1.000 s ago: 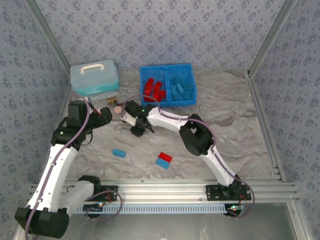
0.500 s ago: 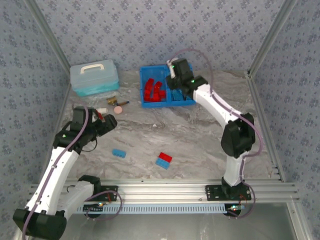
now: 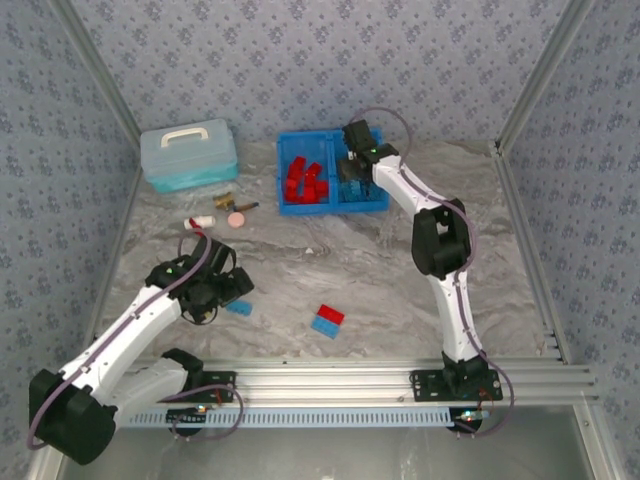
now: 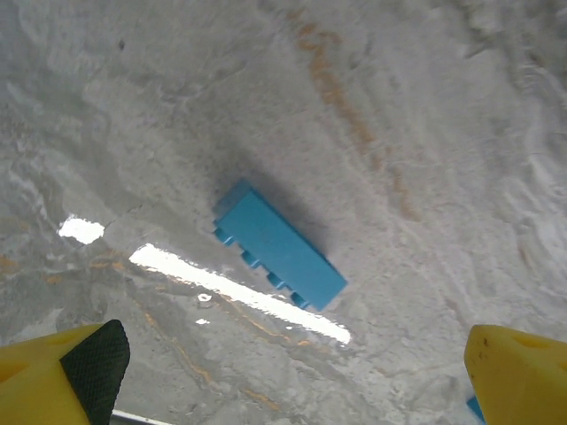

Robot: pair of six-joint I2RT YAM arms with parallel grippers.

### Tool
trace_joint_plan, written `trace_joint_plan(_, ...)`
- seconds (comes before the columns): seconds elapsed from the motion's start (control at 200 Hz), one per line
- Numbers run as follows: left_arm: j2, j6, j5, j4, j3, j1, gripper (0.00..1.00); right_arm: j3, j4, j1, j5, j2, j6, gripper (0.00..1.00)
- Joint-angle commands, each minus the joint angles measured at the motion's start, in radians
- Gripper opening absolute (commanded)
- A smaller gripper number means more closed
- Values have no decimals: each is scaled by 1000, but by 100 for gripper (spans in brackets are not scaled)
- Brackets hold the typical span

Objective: Sort the legos into containers by color

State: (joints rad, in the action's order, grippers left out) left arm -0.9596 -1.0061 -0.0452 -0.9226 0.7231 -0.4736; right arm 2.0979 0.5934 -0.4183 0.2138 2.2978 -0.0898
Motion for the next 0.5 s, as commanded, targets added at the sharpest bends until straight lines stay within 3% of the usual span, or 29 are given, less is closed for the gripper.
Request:
trace_joint_plan(0.0, 1, -74, 5, 9, -48, -5, 99, -44, 12, -17, 4, -195, 2, 70)
trace_joint_plan(0.325, -145, -110, 13, 236, -136, 1, 93, -432, -84, -117, -75, -609, 10, 79)
trace_joint_plan(0.495, -205, -141, 15, 344, -166, 2, 78, -560, -66, -161, -72, -728, -4, 81)
